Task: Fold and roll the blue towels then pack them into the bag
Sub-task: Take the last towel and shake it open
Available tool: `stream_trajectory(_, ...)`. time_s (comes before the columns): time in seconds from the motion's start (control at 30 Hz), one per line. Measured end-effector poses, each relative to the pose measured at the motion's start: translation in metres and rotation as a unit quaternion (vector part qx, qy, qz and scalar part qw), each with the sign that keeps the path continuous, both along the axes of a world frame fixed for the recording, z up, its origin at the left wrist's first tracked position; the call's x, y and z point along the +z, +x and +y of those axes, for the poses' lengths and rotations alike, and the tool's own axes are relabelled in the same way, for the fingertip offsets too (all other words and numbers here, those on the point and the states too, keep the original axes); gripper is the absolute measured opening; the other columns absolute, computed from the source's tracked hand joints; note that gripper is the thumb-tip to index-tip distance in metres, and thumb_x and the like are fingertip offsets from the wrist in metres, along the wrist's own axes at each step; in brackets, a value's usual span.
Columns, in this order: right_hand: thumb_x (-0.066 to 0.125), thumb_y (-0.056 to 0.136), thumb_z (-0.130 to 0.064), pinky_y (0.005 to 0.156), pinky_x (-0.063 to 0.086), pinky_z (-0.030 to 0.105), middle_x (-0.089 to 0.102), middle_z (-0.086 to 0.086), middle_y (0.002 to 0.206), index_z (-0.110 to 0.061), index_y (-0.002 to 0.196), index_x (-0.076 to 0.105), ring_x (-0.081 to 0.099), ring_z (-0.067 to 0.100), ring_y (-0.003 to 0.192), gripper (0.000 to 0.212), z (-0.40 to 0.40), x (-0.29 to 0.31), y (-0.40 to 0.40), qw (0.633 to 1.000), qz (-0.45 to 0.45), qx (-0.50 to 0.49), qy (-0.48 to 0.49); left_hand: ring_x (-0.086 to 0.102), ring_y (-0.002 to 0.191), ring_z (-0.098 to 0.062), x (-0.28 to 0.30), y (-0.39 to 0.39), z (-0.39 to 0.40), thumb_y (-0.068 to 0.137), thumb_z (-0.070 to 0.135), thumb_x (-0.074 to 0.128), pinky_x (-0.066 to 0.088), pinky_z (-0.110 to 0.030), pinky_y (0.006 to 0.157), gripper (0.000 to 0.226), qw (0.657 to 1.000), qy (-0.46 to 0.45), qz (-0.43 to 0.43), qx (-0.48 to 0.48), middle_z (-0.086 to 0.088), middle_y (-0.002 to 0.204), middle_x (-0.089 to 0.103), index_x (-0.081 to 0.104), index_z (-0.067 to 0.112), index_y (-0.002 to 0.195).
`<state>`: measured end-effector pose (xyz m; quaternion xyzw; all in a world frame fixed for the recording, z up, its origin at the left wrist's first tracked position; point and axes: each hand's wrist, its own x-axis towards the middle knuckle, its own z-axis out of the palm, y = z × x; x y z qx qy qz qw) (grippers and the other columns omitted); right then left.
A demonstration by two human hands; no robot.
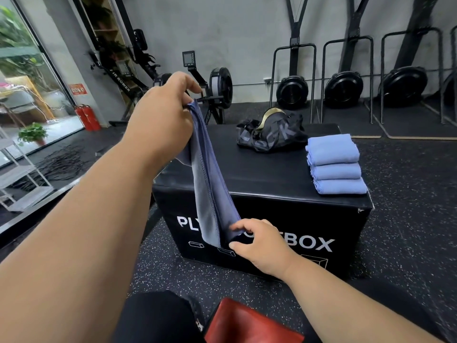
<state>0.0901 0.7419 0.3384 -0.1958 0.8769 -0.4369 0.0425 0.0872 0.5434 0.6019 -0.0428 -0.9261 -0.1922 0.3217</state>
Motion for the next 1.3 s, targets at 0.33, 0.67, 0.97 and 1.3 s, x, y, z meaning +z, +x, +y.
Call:
stream_trajectory(0.33, 0.070, 0.077, -0.078, 0.110, 0.027, 0.036, 0.041, -0.021, 0.135, -0.042, 0.126, 0.068, 0.034, 0.012, 0.125, 0.061, -0.017, -0.009, 0.005, 0.996, 0.024, -0.032, 0.084, 0.057, 0.107, -0.020, -0.001, -0.003, 0.007, 0.093, 0.001, 0.046, 0.049, -0.039, 0.088, 0.048, 1.000, -0.013, 0.004, 0.000, 0.011, 0.109, 0.064, 0.055, 0.034, 0.127)
stream_trajectory(0.67, 0.068, 0.092, -0.042, 0.094, 0.046, 0.038, 0.059, -0.019, 0.095, -0.034, 0.076, 0.060, 0.053, 0.011, 0.098, 0.020, -0.002, -0.014, -0.007, 0.998, 0.018, -0.061, 0.013, 0.060, 0.103, -0.018, -0.012, -0.002, -0.013, 0.087, 0.001, 0.048, 0.051, -0.038, 0.089, 0.049, 0.999, 0.037, -0.012, 0.024, 0.017, 0.098, 0.064, 0.059, 0.033, 0.124)
stream_trajectory(0.97, 0.075, 0.079, -0.016, 0.064, 0.039, 0.020, 0.067, -0.018, 0.072, -0.030, 0.073, 0.067, 0.060, 0.003, 0.076, 0.017, 0.078, 0.030, -0.051, 0.979, 0.122, -0.153, 0.061, 0.056, 0.074, -0.011, -0.101, -0.024, -0.086, 0.085, 0.019, 0.066, 0.045, -0.026, 0.069, 0.028, 0.933, 0.350, -0.063, 0.052, 0.005, 0.090, 0.064, 0.062, 0.026, 0.112)
stream_trajectory(1.3, 0.070, 0.083, -0.017, 0.066, 0.035, 0.035, 0.062, -0.013, 0.073, -0.028, 0.079, 0.063, 0.057, 0.019, 0.082, 0.013, 0.112, 0.043, -0.073, 0.951, 0.204, -0.119, 0.199, 0.049, 0.068, -0.019, -0.216, -0.043, -0.089, 0.072, 0.024, 0.065, 0.037, -0.033, 0.061, 0.036, 0.849, 0.506, -0.146, 0.046, -0.009, 0.086, 0.060, 0.064, 0.020, 0.107)
